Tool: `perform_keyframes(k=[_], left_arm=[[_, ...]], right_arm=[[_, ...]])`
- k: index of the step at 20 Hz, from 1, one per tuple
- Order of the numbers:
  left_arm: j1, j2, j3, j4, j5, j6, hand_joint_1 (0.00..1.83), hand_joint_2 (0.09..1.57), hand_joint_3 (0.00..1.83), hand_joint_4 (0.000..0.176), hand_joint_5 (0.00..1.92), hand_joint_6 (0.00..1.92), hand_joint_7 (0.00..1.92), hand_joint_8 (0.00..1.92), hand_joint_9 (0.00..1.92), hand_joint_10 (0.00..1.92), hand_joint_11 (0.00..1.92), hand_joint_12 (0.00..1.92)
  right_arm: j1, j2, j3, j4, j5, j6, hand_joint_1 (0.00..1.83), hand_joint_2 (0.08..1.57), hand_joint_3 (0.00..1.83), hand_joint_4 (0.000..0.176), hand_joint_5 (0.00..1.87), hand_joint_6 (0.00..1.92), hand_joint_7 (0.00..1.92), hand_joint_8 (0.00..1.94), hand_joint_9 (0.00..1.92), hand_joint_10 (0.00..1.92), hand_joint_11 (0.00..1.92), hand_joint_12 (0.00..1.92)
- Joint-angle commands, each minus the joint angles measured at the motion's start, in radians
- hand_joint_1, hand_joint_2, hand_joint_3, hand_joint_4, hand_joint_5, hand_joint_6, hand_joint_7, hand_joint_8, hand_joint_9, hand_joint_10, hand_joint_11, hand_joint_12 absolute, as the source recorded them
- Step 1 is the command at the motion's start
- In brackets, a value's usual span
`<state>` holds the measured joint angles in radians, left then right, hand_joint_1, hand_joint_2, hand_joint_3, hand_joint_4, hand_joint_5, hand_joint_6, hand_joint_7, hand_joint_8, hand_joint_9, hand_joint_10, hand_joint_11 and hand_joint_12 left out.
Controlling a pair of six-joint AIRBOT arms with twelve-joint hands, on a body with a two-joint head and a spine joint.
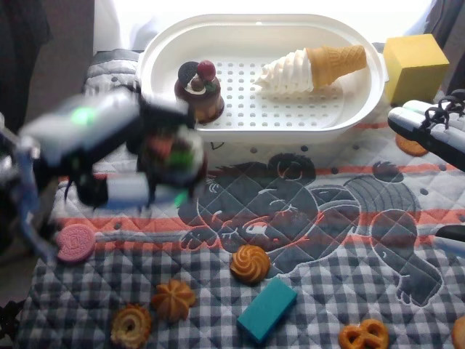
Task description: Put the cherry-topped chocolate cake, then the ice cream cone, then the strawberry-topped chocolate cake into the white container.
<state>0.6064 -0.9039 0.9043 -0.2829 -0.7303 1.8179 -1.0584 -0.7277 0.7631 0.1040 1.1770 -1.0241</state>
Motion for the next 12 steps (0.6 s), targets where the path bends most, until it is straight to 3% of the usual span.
perform_keyframes(k=[1,3,4,5,6,7,8,9,10,11,12], left_arm=[[-0.029,-0.014,0.015,0.012,-0.117,-0.003,1.35,1.19,0.00,0.000,0.75,1.23,0.85,1.24,0.75,1.45,0.53,1.74],[-0.129,-0.084,0.087,0.003,-0.040,-0.003,1.35,1.19,0.00,0.000,0.78,1.10,0.84,1.31,0.76,1.53,0.59,1.85],[-0.159,-0.116,0.121,-0.005,-0.007,-0.003,1.23,1.22,0.00,0.000,0.84,1.31,0.70,1.30,0.50,1.20,0.27,1.78],[-0.186,-0.148,0.151,-0.018,0.024,0.000,1.20,1.22,0.00,0.000,0.84,1.34,0.74,1.26,0.53,1.12,0.09,1.70],[-0.215,-0.186,0.192,-0.044,0.057,0.014,1.31,1.22,0.01,0.000,0.71,1.38,0.80,1.31,0.66,1.43,0.30,1.77],[-0.235,-0.219,0.222,-0.079,0.084,0.044,1.32,1.23,0.01,0.000,0.69,1.35,0.78,1.33,0.71,1.54,0.52,1.87],[-0.262,-0.267,0.272,-0.133,0.126,0.097,1.33,1.22,0.00,0.000,0.66,1.34,0.80,1.32,0.78,1.51,0.65,1.82],[-0.276,-0.292,0.299,-0.165,0.146,0.124,1.21,1.22,0.00,0.000,0.72,1.30,0.83,1.34,0.76,1.43,0.67,1.78],[-0.287,-0.322,0.336,-0.191,0.174,0.134,1.21,1.22,0.00,0.000,0.83,1.05,0.76,1.55,0.66,1.78,0.72,1.89],[-0.295,-0.343,0.362,-0.209,0.193,0.134,1.22,1.22,0.00,0.000,0.85,1.02,0.74,1.61,0.59,1.85,0.67,1.92],[-0.302,-0.364,0.387,-0.227,0.213,0.134,1.31,1.21,0.00,0.000,0.85,1.07,0.76,1.43,0.65,1.65,0.51,1.91]], right_arm=[[0.005,0.001,0.004,0.003,0.126,0.002,0.74,1.20,0.00,0.001,0.00,0.00,0.01,0.00,0.00,0.53,0.00,1.31],[0.002,0.000,0.006,0.004,0.126,0.003,0.75,1.21,0.00,0.000,0.00,0.00,0.03,0.01,0.00,0.61,0.00,1.38],[0.000,-0.001,0.007,0.005,0.126,0.003,0.75,1.21,0.00,0.000,0.00,0.00,0.03,0.01,0.00,0.59,0.00,1.40],[-0.001,-0.003,0.008,0.007,0.125,0.003,0.75,1.21,0.00,0.000,0.00,0.00,0.04,0.01,0.00,0.58,0.00,1.39],[-0.003,-0.005,0.011,0.009,0.125,0.003,0.75,1.20,0.00,0.000,0.00,0.00,0.06,0.02,0.00,0.57,0.00,1.39],[-0.003,-0.008,0.012,0.010,0.125,0.003,0.74,1.20,0.00,0.000,0.00,0.00,0.07,0.02,0.00,0.60,0.00,1.39],[-0.004,-0.011,0.014,0.011,0.125,0.003,0.75,1.19,0.00,0.000,0.00,0.00,0.06,0.02,0.00,0.60,0.00,1.39],[-0.004,-0.013,0.015,0.011,0.125,0.003,0.74,1.20,0.00,0.000,0.00,0.00,0.08,0.03,0.00,0.62,0.00,1.45],[-0.005,-0.015,0.017,0.011,0.124,0.003,0.75,1.20,0.00,0.000,0.00,0.00,0.14,0.06,0.00,0.65,0.00,1.44],[-0.005,-0.018,0.019,0.011,0.122,0.003,0.74,1.20,0.00,0.006,0.00,0.00,0.16,0.08,0.00,0.67,0.00,1.39],[-0.005,-0.019,0.020,0.012,0.120,0.003,0.74,1.21,0.00,0.000,0.00,0.00,0.11,0.07,0.00,0.61,0.00,1.35]])
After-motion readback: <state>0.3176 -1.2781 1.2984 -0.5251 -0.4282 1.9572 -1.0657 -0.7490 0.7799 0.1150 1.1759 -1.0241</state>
